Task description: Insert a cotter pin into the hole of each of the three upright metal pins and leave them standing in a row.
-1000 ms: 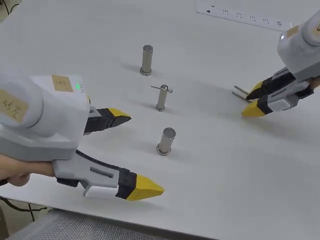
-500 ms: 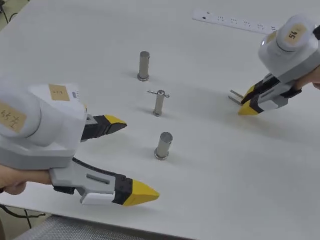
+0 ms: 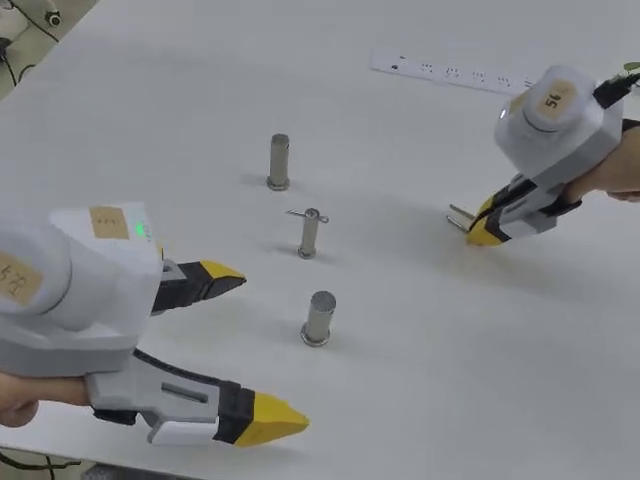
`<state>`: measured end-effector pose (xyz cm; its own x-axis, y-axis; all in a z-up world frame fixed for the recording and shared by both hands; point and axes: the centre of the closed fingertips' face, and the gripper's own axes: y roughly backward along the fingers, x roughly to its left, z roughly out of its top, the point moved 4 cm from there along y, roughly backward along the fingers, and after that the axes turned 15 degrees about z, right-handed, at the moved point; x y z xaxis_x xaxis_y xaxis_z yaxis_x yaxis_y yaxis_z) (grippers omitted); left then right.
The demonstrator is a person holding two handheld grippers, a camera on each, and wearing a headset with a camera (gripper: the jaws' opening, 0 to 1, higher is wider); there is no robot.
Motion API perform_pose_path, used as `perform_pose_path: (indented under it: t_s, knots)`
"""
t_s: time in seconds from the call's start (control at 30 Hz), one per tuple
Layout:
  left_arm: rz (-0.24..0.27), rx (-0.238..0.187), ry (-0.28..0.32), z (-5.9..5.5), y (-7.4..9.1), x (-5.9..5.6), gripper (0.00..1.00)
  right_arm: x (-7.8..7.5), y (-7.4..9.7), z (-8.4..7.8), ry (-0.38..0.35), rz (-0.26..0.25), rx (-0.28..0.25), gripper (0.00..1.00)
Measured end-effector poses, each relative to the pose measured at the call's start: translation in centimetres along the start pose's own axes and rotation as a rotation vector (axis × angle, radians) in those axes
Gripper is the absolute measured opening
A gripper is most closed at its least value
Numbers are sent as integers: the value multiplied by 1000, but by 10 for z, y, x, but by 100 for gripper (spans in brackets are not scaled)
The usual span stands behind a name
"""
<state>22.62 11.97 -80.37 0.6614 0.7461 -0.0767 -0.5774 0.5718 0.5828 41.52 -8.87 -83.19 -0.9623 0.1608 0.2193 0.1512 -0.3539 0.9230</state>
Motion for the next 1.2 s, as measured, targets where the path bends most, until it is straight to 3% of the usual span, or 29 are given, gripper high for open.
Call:
perform_pose_path:
  t_s: [0.2, 0.47, 0.87, 1.2]
  knots:
    - [7, -8, 5, 2, 2, -1, 84, 1, 0, 1, 46, -19, 25, 4]
    - [0, 3, -5, 2, 4, -3, 84, 0, 1, 1, 11, -54, 7, 4]
    - [7, -7, -11, 7, 7, 2, 83, 1, 6, 2, 66, -75, 31, 2]
    - [9, -17, -27, 13, 7, 7, 78, 21, 28, 5, 121, -122, -15, 2]
